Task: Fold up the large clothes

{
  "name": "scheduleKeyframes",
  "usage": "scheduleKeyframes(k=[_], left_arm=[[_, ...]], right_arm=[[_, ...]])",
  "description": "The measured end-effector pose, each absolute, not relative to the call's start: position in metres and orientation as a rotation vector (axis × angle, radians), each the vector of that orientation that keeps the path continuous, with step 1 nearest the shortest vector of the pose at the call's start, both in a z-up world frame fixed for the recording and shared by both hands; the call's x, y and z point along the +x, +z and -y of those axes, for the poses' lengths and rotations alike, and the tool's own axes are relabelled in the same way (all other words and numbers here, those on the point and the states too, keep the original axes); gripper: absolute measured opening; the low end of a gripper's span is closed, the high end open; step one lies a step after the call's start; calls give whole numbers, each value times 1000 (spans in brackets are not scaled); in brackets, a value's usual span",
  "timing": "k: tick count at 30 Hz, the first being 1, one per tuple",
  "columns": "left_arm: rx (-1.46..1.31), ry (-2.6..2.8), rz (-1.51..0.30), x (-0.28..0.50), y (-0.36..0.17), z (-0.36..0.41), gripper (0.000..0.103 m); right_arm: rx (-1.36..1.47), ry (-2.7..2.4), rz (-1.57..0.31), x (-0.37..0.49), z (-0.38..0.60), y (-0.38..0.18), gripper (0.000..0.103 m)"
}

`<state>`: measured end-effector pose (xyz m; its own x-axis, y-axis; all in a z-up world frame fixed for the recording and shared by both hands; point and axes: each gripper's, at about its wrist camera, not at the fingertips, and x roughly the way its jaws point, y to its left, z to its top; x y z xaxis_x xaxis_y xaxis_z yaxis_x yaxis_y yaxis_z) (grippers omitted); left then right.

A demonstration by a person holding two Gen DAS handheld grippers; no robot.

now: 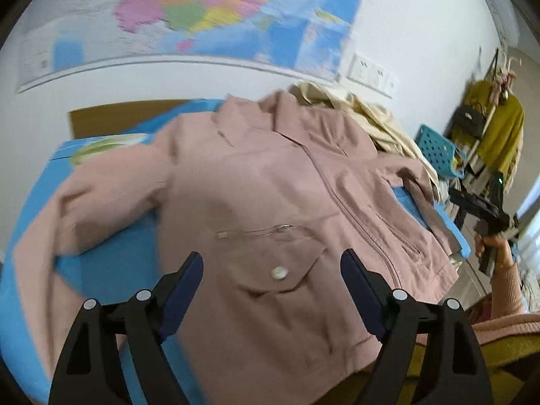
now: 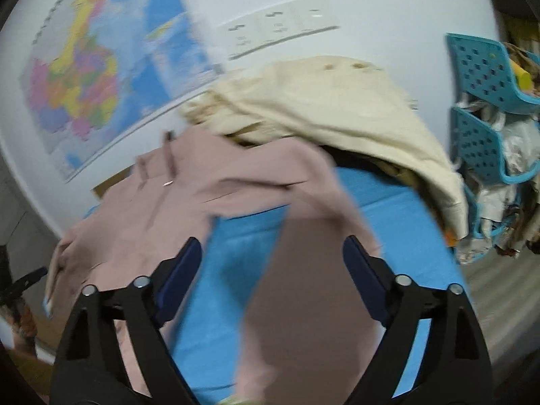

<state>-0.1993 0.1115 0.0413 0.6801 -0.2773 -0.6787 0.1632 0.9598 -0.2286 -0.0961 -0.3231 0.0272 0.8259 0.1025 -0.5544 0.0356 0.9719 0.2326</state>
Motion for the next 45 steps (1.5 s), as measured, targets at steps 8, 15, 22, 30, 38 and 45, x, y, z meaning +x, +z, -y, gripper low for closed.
scheduleKeyframes(k=[8, 15, 22, 30, 38, 45], left_arm=[[-97, -358, -835, -157, 29, -65, 80], [-56, -421, -839, -136, 32, -49, 80], [-81, -502, -823, -115, 48, -50, 80], [-119, -532, -759, -113, 68, -69, 80], [-80, -456, -822, -105, 54, -82, 85], [-98, -468, -909, -75, 30, -79, 86]], right_arm=[[235, 32, -727, -48, 351, -10, 77], [258, 283, -685, -64, 327, 30, 2], [24, 583, -596, -68, 208, 127, 2], [-77, 861, -714, 15, 71, 125, 2], [-14, 860, -966, 106, -11, 20, 17], [-38, 792, -836, 78, 43, 43, 54]])
